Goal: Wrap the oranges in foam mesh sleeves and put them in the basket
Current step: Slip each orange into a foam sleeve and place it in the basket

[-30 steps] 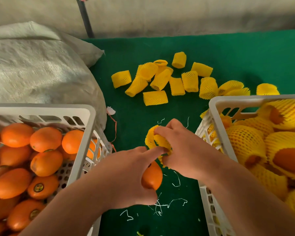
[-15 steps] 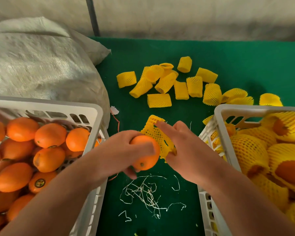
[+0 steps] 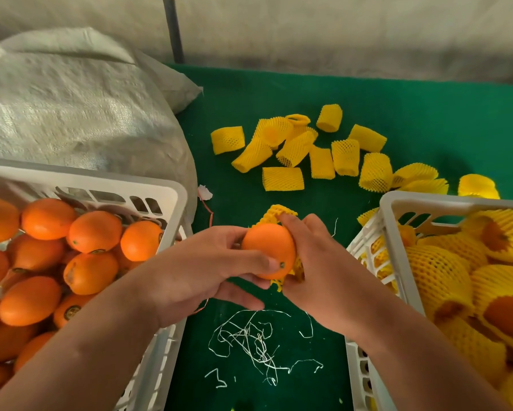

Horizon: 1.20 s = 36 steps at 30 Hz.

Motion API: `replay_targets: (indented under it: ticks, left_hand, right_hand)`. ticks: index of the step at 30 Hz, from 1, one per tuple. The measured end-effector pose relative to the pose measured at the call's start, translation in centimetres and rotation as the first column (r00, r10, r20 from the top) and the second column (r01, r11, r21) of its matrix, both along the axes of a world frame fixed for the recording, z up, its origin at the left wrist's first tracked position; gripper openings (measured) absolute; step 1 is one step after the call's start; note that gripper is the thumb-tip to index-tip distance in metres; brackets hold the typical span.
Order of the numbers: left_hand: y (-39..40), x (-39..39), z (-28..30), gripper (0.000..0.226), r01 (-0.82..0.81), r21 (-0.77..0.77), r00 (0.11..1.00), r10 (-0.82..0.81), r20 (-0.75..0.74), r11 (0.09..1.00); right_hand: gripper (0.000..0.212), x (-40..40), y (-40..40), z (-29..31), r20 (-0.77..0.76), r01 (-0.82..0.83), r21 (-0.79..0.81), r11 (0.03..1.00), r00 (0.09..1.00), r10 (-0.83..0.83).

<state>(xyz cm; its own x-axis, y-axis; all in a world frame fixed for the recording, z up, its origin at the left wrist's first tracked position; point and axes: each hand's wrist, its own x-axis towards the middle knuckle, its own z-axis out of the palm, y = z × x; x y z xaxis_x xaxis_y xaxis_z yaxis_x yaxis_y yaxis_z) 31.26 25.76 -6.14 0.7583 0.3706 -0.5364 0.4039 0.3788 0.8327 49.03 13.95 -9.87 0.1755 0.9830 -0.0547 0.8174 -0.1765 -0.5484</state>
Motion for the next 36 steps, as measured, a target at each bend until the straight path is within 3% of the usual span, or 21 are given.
replay_targets:
  ticks: [4,7,10,12,14,19,27,31,36]
  left_hand:
    - [0.0,0.4,-0.3,0.049,-0.007,0.109,0.999,0.011,-0.040,0.994]
    - [-0.3,0.7,-0.6,0.046,-0.052,0.343,0.994,0.081,-0.071,0.938]
    - [-0.4,0.6,-1.1,0.059,0.000,0.670,0.977,0.144,-0.160,0.742]
    - [-0.3,0.5,-1.6,0.075,0.042,0.794,0.961,0.193,-0.199,0.607]
    - [-0.4,0.5,-1.7,0.081,0.035,0.831,0.963,0.205,-0.177,0.555]
    - [-1.0,0.7,-1.3,0.055,-0.065,0.895,0.961,0.270,-0.063,0.441]
    - [-1.7,0.9,-1.2,0.071,-0.112,0.950,0.921,0.389,-0.011,0.292]
    - [-1.7,1.0,-0.9,0.082,-0.092,0.941,0.935,0.353,-0.031,0.326]
    - [-1.9,0.9,-1.0,0.059,-0.102,0.900,0.967,0.255,-0.011,0.423]
  right_hand:
    - [0.088,-0.1,0.0,0.2,0.014,-0.003,0.020,1.000,1.000,0.003]
    - [0.089,-0.3,0.1,0.4,0.019,0.011,0.042,0.999,1.000,-0.012]
    - [0.092,-0.7,0.2,0.6,0.017,0.018,0.079,0.997,1.000,-0.020]
    - [0.094,-1.0,0.1,0.7,0.007,0.010,0.096,0.995,1.000,-0.011]
    - [0.093,-1.3,0.0,1.0,-0.011,-0.015,0.101,0.995,1.000,0.016]
    - [0.084,-1.8,-0.3,1.7,-0.070,-0.030,0.181,0.983,0.997,0.043]
    - [0.088,-2.4,-0.2,2.1,-0.090,-0.021,0.248,0.969,0.995,0.044]
    - [0.084,-2.6,-0.3,2.1,-0.072,-0.031,0.265,0.964,0.996,0.052]
    - [0.087,-2.1,-0.4,2.3,-0.069,0.006,0.275,0.962,0.998,0.014]
